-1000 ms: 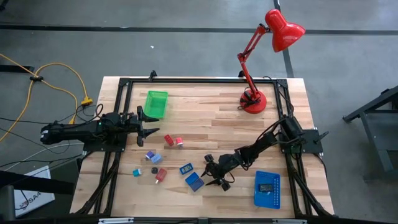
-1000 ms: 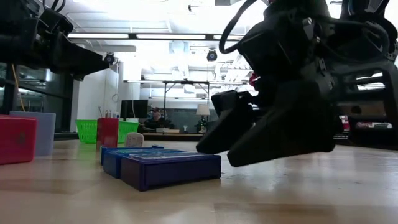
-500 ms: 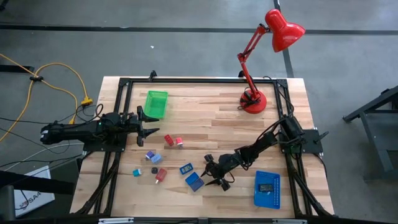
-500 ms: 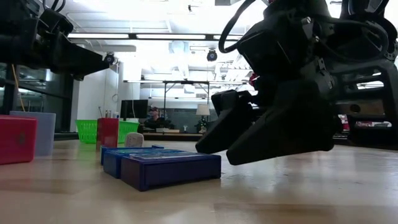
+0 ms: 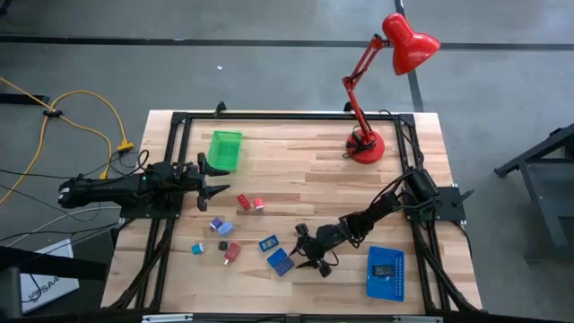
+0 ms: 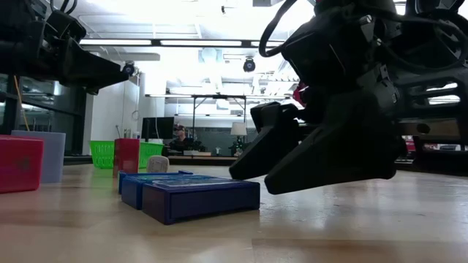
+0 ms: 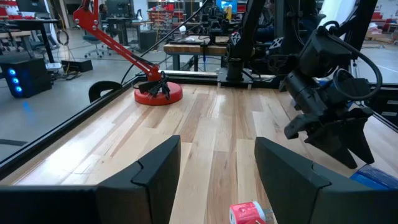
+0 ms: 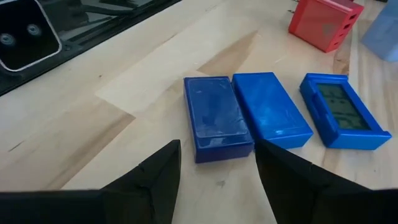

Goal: Pick & Place Office items
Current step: Put the dark blue digital timer into the blue bin

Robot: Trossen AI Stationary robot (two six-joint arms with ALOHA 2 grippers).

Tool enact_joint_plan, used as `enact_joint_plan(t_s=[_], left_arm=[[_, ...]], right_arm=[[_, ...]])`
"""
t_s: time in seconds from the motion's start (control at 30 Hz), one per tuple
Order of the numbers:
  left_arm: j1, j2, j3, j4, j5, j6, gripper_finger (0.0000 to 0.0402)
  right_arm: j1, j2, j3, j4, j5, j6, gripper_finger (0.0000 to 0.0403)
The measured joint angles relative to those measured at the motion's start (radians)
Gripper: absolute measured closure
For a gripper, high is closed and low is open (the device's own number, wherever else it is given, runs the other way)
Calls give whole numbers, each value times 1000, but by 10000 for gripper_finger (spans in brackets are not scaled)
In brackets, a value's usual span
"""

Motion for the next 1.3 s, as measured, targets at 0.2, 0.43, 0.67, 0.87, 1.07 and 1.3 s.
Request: enact_joint_plan(t_s=[0.2,0.43,0.67,0.87,1.07,1.3], left_arm=[[0,0,0,0,0,0,202],[0,0,0,2,0,0,202],[0,0,0,10,0,0,202],[0,0,0,14,0,0,202],[0,0,0,14,0,0,202],[0,0,0,15,0,0,202]], right_arm=[[0,0,9,-1,0,-1,209],[0,45,60,-17,-34,1,209],[0,62,65,6,-37,19,209],[0,65,64,-1,-53,34,209],[0,65,64,0,-53,39,209],[11,65,69,15,-19,40,209]])
